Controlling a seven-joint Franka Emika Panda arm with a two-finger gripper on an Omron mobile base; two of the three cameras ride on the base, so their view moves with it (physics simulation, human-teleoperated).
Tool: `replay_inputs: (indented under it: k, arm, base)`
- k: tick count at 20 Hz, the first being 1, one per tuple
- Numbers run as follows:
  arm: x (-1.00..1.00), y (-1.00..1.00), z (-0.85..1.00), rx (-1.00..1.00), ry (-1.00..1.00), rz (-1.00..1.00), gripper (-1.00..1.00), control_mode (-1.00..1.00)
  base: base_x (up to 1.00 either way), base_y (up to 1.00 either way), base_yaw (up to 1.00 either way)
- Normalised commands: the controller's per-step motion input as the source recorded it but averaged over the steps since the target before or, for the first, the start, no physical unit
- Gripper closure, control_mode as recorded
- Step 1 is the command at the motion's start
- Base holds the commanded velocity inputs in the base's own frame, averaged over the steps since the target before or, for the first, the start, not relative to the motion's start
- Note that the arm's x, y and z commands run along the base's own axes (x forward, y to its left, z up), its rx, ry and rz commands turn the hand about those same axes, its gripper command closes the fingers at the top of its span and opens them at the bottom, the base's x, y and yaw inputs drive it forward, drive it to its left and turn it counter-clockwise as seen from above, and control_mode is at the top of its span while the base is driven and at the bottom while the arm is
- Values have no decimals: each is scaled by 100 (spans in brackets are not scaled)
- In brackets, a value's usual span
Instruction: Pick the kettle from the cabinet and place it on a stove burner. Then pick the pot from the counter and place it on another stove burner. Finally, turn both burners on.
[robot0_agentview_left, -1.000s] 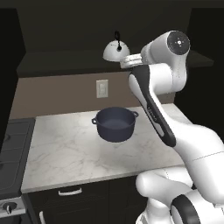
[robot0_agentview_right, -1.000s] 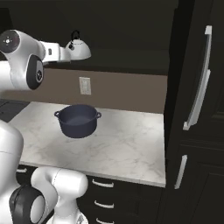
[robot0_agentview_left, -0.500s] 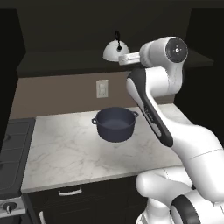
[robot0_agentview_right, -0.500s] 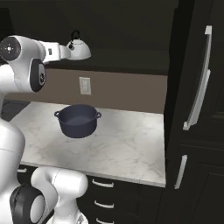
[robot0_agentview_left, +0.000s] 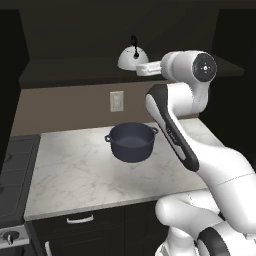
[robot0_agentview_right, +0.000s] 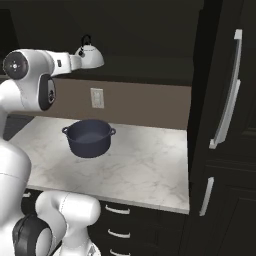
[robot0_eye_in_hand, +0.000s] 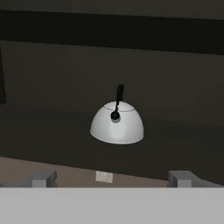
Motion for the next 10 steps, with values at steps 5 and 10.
replay_inputs:
  k: [5,10]
  arm:
    - [0,0,15,1,-4,0,-100,-100]
    - [0,0,28,0,-1,0,-100,-100]
  base:
    - [0,0,0]
    - [0,0,0]
